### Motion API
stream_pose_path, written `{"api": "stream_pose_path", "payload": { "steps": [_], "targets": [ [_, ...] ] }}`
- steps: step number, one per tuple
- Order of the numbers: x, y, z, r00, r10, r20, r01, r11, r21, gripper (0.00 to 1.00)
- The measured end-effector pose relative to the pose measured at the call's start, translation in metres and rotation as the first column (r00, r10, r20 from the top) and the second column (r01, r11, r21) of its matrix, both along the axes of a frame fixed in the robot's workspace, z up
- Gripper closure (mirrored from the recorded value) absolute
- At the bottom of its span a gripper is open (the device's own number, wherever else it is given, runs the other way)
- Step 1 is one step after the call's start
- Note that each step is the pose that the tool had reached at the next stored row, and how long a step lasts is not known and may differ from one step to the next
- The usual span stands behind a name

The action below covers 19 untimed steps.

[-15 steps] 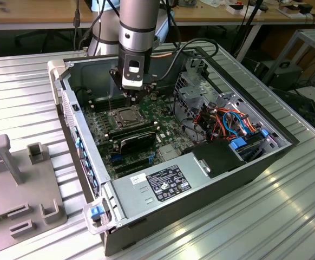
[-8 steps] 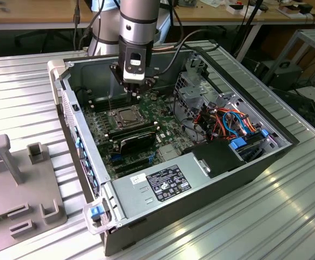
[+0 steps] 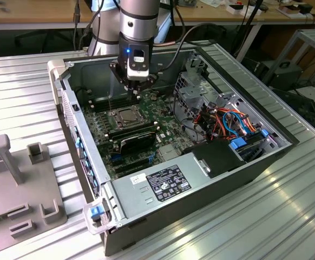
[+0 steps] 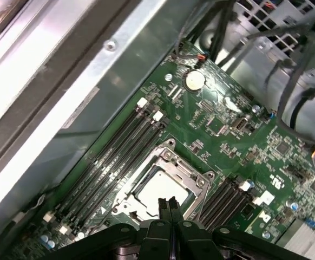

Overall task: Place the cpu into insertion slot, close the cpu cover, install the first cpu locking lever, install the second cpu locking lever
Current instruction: 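Install the first cpu locking lever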

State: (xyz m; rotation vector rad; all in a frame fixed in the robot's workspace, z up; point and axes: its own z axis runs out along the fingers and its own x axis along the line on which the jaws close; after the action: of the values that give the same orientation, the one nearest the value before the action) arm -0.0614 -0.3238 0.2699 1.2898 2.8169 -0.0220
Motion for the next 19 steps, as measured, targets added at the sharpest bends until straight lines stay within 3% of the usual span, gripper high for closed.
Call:
{"api": "stream_pose_path", "payload": {
  "steps": [2, 4, 7, 10, 13, 14, 18, 19],
  "targets": [
    [0.0000, 0.0000, -0.0001, 0.9989, 0.047, 0.0000, -0.047, 0.9989, 0.0001, 0.89],
    [0.0000, 0.0000, -0.0001, 0.9952, 0.097, 0.0001, -0.097, 0.9952, 0.0000, 0.89],
    [0.0000, 0.0000, -0.0003, 0.9816, 0.191, 0.0001, -0.191, 0.9816, 0.0000, 0.89],
    [-0.0001, 0.0000, -0.0003, 0.9697, 0.244, 0.0000, -0.244, 0.9697, 0.0000, 0.89],
    [-0.0001, 0.0000, -0.0005, 0.9396, 0.342, 0.0001, -0.342, 0.9396, 0.0000, 0.89],
    [-0.0010, -0.0001, -0.0005, 0.9350, 0.355, 0.0002, -0.355, 0.9350, 0.0003, 0.89],
    [-0.0097, 0.0000, -0.0007, 0.9298, 0.368, 0.0007, -0.368, 0.9298, 0.0019, 0.89],
    [-0.0120, 0.0000, -0.0008, 0.9271, 0.375, 0.0007, -0.375, 0.9271, 0.0019, 0.89]
  ]
}}
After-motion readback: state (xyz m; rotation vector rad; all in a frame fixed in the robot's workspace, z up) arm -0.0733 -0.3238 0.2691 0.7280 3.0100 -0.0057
